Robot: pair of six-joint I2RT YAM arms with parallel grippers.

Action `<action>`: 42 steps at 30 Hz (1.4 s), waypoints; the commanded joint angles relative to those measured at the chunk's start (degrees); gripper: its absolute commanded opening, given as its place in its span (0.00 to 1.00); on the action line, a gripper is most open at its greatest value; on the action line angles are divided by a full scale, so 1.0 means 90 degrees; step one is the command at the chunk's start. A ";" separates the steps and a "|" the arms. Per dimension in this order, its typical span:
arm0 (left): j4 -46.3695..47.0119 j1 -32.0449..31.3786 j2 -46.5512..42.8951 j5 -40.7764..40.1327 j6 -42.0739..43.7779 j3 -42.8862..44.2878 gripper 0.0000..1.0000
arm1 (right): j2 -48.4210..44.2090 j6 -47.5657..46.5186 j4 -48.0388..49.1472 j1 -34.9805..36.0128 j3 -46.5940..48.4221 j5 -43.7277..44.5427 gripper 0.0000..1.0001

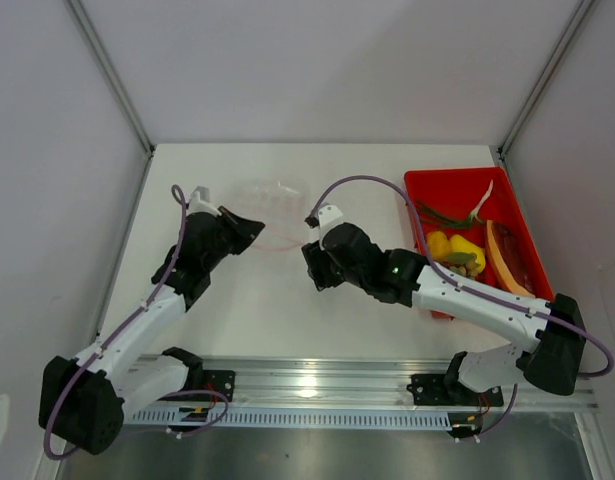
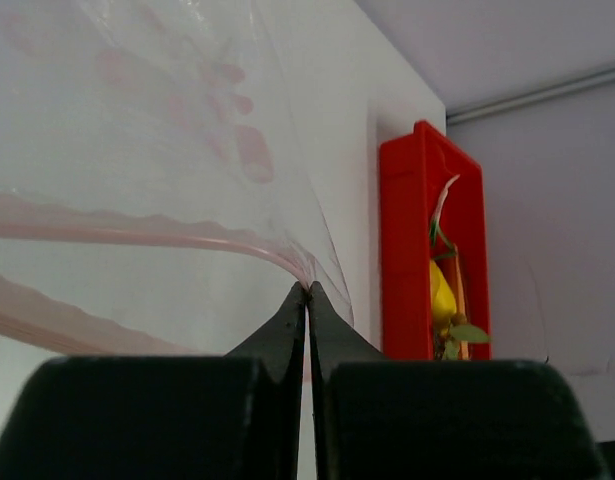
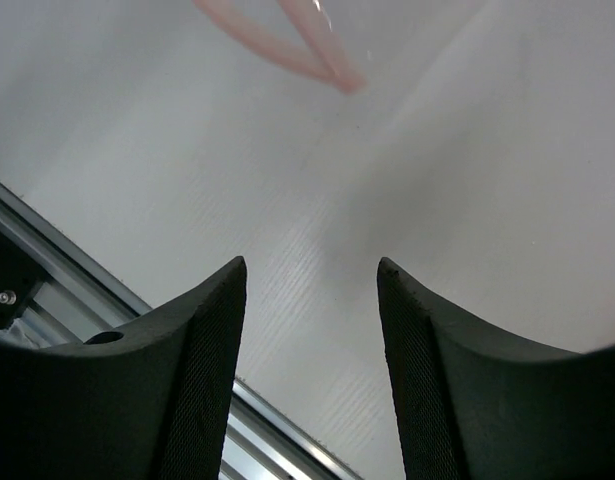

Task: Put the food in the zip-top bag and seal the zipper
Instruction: Pick up the zipper food storage bag at the center of the board, then open the zipper of the food storage bag at the center of the board.

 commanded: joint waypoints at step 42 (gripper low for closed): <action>-0.2385 -0.1758 -0.1715 0.0710 -0.0654 0.0506 0.01 | 0.0815 -0.1257 0.1460 0.1352 0.0146 0.1435 0.61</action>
